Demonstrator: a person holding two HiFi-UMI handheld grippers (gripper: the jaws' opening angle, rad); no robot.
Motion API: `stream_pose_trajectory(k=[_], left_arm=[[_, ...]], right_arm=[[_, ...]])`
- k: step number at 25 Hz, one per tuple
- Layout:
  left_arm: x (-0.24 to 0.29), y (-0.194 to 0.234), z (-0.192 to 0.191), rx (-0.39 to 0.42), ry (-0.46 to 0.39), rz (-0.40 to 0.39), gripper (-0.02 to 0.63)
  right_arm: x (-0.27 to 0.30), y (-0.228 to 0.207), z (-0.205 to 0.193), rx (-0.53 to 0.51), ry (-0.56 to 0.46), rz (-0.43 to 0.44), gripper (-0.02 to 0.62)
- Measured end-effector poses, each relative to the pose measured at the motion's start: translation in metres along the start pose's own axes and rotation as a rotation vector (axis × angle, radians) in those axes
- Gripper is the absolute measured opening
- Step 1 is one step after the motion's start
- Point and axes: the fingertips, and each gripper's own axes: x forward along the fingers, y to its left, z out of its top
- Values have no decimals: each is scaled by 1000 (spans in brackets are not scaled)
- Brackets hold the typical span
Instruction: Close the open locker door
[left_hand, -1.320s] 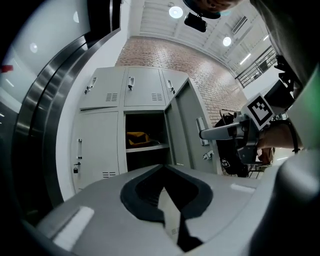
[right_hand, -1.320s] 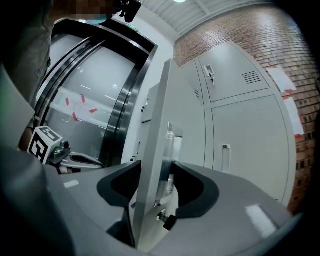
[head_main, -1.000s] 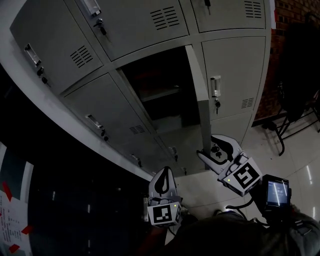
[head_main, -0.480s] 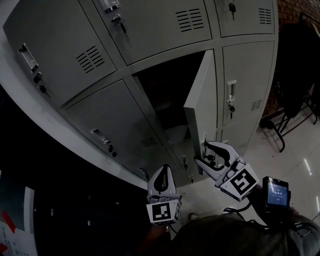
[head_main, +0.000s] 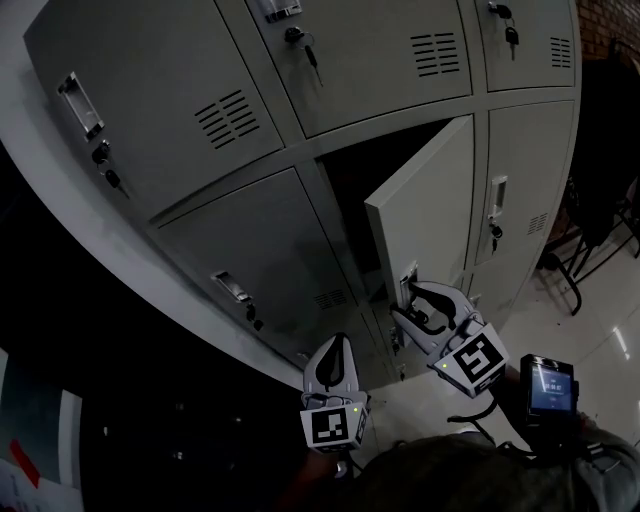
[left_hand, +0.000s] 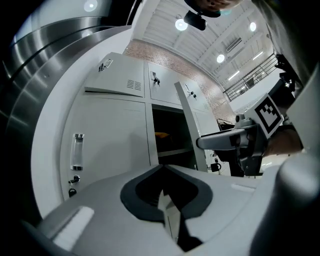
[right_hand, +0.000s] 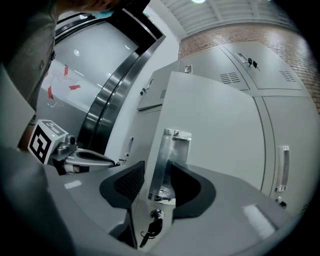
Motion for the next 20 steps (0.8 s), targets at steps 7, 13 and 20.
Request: stream_pose_trajectory(k=[7, 13, 20], left_arm=[[4, 28, -5, 1, 8, 21, 2], [3, 47, -8, 0, 11, 47, 3], [2, 58, -13, 0, 26, 61, 2]], right_arm=[[39, -6, -9, -32, 33, -39, 173], [69, -14, -17, -120, 86, -88, 167], [92, -22, -22, -146, 103, -102, 151]])
